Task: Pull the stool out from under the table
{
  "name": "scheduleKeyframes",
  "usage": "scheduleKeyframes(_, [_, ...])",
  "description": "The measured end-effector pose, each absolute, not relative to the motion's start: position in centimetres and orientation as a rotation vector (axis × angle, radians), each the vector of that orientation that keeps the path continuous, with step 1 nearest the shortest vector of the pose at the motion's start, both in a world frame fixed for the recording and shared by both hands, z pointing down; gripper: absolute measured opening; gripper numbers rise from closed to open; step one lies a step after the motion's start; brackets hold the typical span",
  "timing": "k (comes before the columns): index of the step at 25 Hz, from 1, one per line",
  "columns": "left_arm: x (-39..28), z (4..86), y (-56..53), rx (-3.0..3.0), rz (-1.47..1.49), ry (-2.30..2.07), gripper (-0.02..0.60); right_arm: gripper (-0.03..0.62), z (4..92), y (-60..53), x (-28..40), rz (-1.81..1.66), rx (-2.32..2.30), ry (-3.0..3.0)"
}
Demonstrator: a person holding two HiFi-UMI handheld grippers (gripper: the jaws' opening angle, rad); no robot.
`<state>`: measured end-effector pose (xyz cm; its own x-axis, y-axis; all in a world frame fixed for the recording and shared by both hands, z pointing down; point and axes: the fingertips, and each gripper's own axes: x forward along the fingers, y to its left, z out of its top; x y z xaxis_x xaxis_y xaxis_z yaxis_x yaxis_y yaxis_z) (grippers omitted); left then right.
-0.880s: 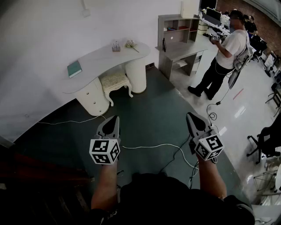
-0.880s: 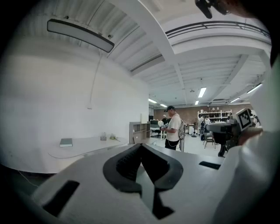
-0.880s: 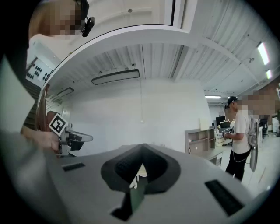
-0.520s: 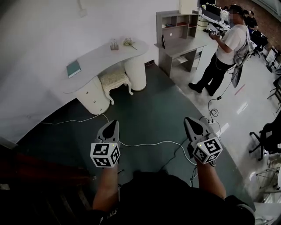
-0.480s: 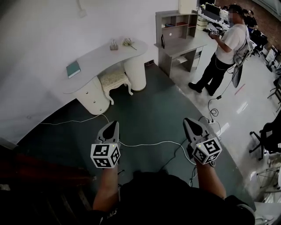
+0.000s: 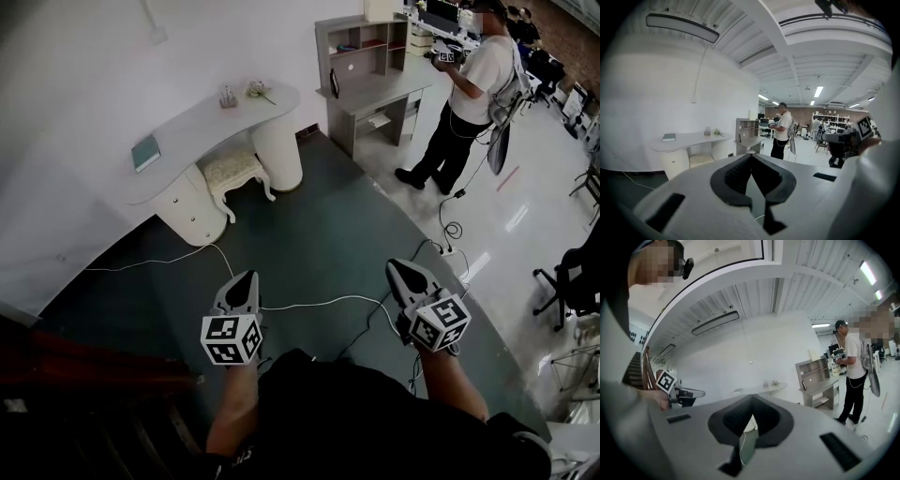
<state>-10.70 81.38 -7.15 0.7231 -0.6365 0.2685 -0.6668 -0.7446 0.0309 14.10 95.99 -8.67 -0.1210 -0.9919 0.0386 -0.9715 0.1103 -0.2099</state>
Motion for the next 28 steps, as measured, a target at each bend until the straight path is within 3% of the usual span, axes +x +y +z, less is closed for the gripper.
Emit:
scheduleKeyframes(13, [-10.3, -3.2, 74.3, 2.697, 0.406, -1.072, 0.009, 0.005, -6.1, 89.1, 13.4, -0.414, -1.956, 2.351])
scheduleKeyframes(28, [-9.5, -3.3, 51.9, 2.695, 0.397, -1.035, 0.009, 0.005, -8.5, 65.1, 11.0, -0.446, -1.936, 2.453])
